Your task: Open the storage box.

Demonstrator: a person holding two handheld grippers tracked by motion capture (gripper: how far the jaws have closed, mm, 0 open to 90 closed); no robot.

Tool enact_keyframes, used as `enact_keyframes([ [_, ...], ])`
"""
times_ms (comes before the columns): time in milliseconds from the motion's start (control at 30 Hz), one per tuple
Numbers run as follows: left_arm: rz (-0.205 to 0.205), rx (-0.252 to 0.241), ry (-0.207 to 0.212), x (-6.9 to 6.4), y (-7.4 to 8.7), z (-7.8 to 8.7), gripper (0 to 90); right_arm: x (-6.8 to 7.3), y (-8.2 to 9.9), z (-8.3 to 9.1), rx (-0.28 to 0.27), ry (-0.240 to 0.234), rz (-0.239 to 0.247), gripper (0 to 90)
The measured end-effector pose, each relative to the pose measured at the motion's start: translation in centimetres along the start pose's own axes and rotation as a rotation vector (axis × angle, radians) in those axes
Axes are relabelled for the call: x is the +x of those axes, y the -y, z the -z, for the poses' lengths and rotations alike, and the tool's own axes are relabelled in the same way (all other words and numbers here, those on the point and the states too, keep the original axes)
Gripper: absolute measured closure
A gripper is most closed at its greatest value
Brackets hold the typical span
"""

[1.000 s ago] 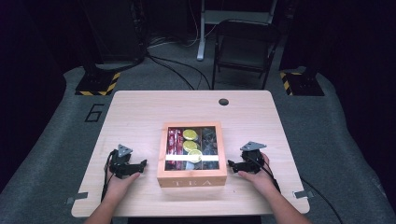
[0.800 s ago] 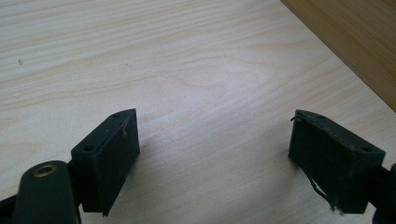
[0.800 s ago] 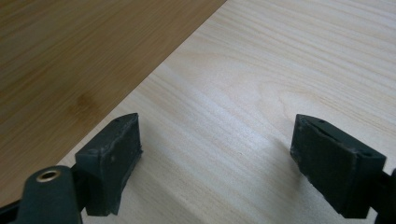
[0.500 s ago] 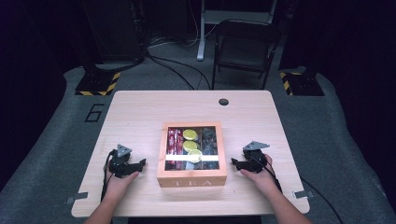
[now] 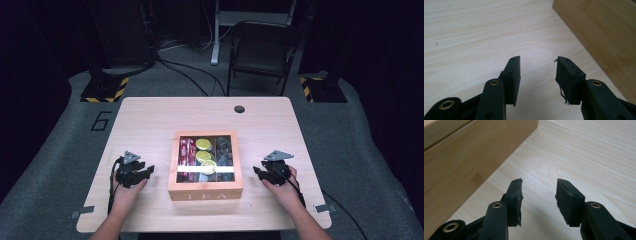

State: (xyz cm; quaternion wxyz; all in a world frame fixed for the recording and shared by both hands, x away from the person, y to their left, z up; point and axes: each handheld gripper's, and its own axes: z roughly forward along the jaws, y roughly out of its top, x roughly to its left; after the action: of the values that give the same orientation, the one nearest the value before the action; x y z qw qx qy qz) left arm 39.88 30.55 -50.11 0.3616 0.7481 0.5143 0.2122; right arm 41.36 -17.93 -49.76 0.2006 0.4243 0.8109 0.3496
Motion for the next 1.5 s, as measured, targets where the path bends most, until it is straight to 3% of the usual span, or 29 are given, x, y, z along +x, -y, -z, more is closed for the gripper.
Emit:
enact_keyframes([
  [200,-0.040,0.006,-0.003,-0.8,-0.5,0.6,60.3,0.2,-0.3,1.1,-0.013,-0.025,0.024,59.0],
  [300,-0.043,0.006,0.025,-1.1,-0.6,0.8,60.3,0.3,-0.4,1.4,-0.024,-0.029,0.014,60.6],
  [500,-0.037,-0.003,0.061,-2.1,-0.9,1.6,62.4,0.3,-1.1,2.7,-0.017,-0.056,0.029,62.7],
  [667,-0.037,-0.002,0.061,-2.6,-1.2,2.2,65.9,0.5,-2.3,4.2,-0.032,-0.066,0.040,66.0],
  [867,-0.052,-0.017,0.110,-3.1,-1.6,3.0,70.4,1.1,-3.4,5.5,-0.032,-0.084,0.060,69.6],
  [1133,-0.023,-0.050,0.147,-3.4,-2.0,3.8,78.0,2.2,-3.7,7.1,-0.074,-0.126,0.048,75.0],
  [1500,-0.029,-0.054,0.133,-3.3,-2.1,4.2,84.3,3.1,-3.4,8.3,-0.095,-0.167,0.054,80.2],
])
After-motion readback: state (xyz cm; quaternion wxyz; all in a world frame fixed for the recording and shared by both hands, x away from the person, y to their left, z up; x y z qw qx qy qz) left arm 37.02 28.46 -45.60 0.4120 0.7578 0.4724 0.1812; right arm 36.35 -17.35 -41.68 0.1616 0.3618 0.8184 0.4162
